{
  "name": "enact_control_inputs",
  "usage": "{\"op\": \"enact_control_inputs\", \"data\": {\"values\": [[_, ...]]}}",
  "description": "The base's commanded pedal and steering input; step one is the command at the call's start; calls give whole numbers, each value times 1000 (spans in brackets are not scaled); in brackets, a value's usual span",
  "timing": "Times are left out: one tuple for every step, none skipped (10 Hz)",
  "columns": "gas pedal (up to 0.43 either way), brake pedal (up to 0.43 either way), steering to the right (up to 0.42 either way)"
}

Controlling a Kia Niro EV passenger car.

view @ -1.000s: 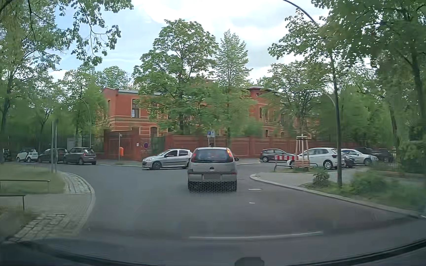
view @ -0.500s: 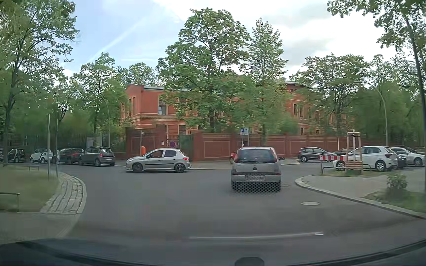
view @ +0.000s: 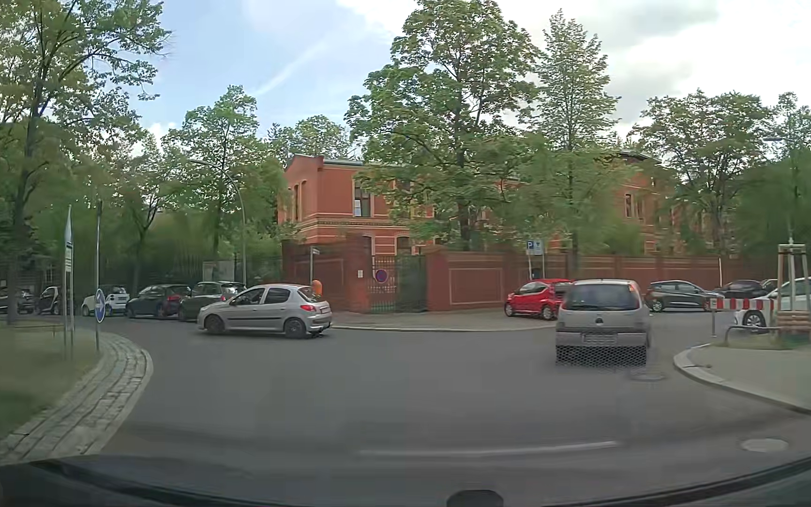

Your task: Follow the waypoints while adhering to traffic rules and regulations

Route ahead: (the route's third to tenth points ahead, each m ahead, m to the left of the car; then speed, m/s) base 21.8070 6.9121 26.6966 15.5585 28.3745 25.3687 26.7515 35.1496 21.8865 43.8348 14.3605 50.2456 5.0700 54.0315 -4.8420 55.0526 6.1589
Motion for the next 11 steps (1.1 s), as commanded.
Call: {"op": "enact_control_inputs", "data": {"values": [[311,18,-162],[311,18,-165],[311,24,-172],[311,18,-179],[311,24,-187],[311,18,-192],[311,18,-195],[311,18,-195],[311,18,-195],[299,18,-194],[299,18,-193]]}}
